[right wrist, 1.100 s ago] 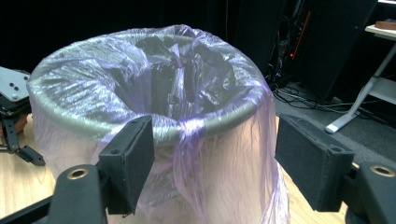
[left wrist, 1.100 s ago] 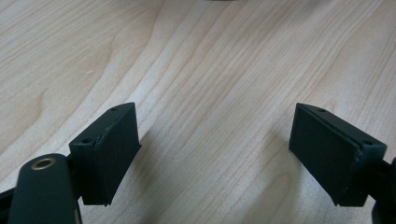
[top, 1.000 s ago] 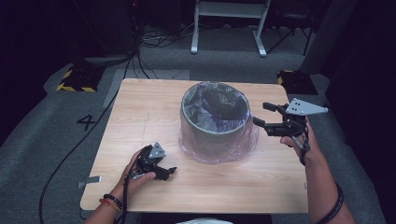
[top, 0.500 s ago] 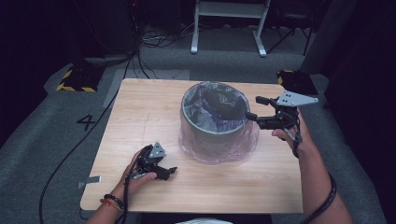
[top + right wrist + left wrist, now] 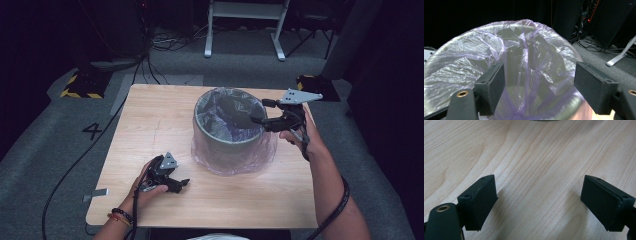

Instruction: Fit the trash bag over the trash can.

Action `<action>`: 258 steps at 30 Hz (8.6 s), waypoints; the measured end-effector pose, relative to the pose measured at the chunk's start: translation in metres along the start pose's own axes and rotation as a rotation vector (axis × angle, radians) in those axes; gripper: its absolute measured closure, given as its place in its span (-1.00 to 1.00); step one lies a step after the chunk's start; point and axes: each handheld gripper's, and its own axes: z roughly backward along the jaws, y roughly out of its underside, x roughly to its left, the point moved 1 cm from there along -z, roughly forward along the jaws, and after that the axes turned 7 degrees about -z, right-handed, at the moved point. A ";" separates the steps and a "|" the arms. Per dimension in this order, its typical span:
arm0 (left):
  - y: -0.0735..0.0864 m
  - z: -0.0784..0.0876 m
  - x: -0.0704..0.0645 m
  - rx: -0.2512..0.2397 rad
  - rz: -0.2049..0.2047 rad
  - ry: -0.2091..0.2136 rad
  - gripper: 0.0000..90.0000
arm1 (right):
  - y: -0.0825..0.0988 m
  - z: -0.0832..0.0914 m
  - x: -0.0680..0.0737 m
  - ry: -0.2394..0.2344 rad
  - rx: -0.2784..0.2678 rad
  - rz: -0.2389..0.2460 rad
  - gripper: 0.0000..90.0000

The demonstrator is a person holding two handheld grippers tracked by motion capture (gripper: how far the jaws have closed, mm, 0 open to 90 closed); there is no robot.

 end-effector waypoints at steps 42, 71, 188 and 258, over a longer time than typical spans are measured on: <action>0.000 0.000 0.000 0.000 0.000 0.001 -0.70 | -0.010 -0.061 0.023 -0.033 0.249 0.076 -0.42; 0.000 0.000 0.000 0.001 0.000 0.001 -0.70 | -0.015 -0.071 0.020 -0.052 0.445 0.095 -0.58; 0.000 0.000 0.000 0.000 0.001 0.001 -0.70 | 0.039 0.032 0.015 0.022 0.321 0.130 -0.60; 0.000 0.000 0.000 0.000 0.000 0.001 -0.71 | 0.202 0.034 0.009 0.081 0.476 -0.024 -0.65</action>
